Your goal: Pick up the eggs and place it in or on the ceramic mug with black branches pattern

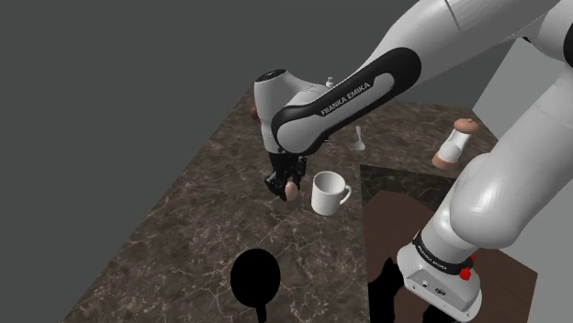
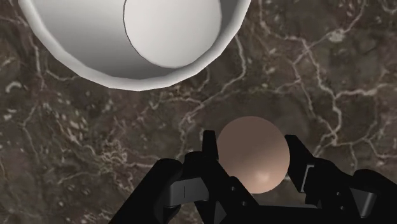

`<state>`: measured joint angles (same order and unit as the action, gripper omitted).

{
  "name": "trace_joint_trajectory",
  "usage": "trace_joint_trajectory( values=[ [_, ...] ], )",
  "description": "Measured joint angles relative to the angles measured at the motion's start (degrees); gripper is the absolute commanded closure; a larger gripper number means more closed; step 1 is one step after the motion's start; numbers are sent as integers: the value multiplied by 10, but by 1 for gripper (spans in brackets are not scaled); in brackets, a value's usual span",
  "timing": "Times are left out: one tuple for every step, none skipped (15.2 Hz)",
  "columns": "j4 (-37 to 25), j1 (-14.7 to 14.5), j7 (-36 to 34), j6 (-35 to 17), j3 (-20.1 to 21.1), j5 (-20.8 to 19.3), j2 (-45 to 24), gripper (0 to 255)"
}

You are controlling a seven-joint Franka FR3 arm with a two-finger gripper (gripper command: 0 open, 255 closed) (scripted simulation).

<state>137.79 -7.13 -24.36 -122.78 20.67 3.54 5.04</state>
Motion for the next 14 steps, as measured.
trace_joint_trajectory(
  values=[
    [-3,0,1,8,0,1,5,255],
    [-5,0,2,15,-1,4,11,255],
    [-7,-1,3,22,-1,5,16,255],
    [-12,-1,4,31,-2,6,20,255],
    [-19,-1,5,41,-2,7,23,255],
    [-23,0,7,49,-3,8,28,255],
    [-26,0,8,57,-4,9,33,255],
    [-28,0,9,64,-5,11,38,255],
    [-33,0,10,72,-5,11,42,255],
    [-36,-1,10,80,-5,13,46,255],
    [-40,0,11,87,-6,13,49,255],
    [-45,0,13,96,-7,14,54,255],
    [-49,0,14,104,-8,14,57,255],
    [-54,0,15,113,-9,15,61,255]
  ],
)
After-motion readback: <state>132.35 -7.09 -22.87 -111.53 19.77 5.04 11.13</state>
